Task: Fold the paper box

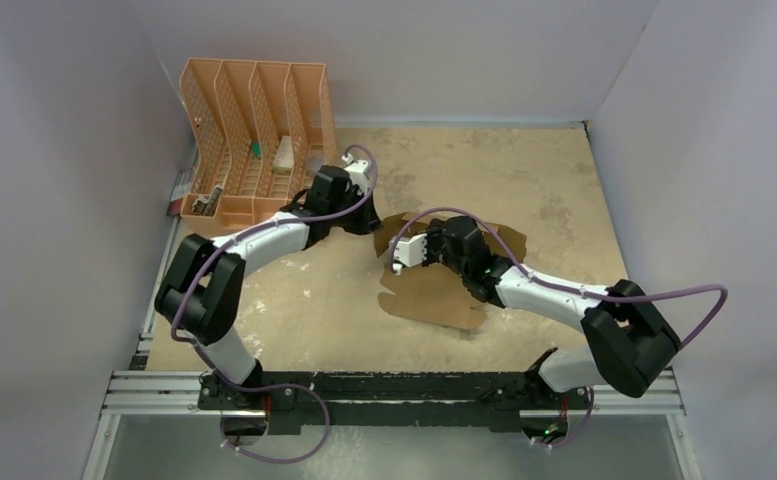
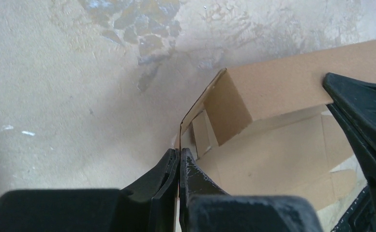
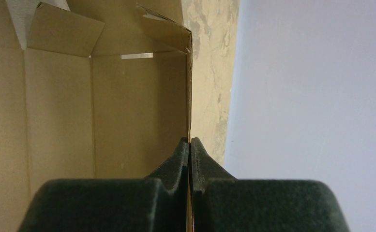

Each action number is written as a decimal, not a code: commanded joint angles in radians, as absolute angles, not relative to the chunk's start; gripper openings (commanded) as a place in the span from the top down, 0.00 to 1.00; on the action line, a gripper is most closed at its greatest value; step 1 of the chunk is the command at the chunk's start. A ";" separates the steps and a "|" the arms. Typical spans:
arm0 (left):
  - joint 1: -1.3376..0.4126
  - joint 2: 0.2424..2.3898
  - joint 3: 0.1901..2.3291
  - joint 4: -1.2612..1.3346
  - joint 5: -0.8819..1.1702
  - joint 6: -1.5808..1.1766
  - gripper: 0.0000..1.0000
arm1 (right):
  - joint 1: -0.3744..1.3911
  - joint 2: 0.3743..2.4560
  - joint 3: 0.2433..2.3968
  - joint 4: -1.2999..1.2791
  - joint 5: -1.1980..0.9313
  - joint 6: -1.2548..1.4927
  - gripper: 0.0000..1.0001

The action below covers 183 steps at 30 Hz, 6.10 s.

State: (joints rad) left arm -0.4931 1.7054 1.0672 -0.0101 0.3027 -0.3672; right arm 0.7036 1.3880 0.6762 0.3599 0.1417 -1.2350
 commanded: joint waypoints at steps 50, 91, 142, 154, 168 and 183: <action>-0.690 1.580 0.880 0.227 0.011 -0.524 0.91 | 0.910 1.949 0.439 1.720 0.468 -1.438 1.00; -0.523 1.608 0.864 0.172 0.327 -0.126 0.42 | 0.910 1.902 0.394 1.656 0.427 -1.386 1.00; -0.698 1.829 0.617 1.093 -0.319 -0.360 0.52 | 0.948 1.900 0.378 1.584 0.395 -1.320 0.96; -0.719 1.977 0.624 1.340 -0.361 -0.380 0.47 | 0.948 1.871 0.374 1.511 0.367 -1.283 0.96; -0.729 2.034 0.651 1.372 -0.601 -0.405 0.65 | 0.948 1.886 0.386 1.483 0.359 -1.276 0.96; -0.815 2.028 0.725 1.227 -1.092 -0.513 0.78 | 0.963 1.867 0.411 1.417 0.347 -1.258 0.96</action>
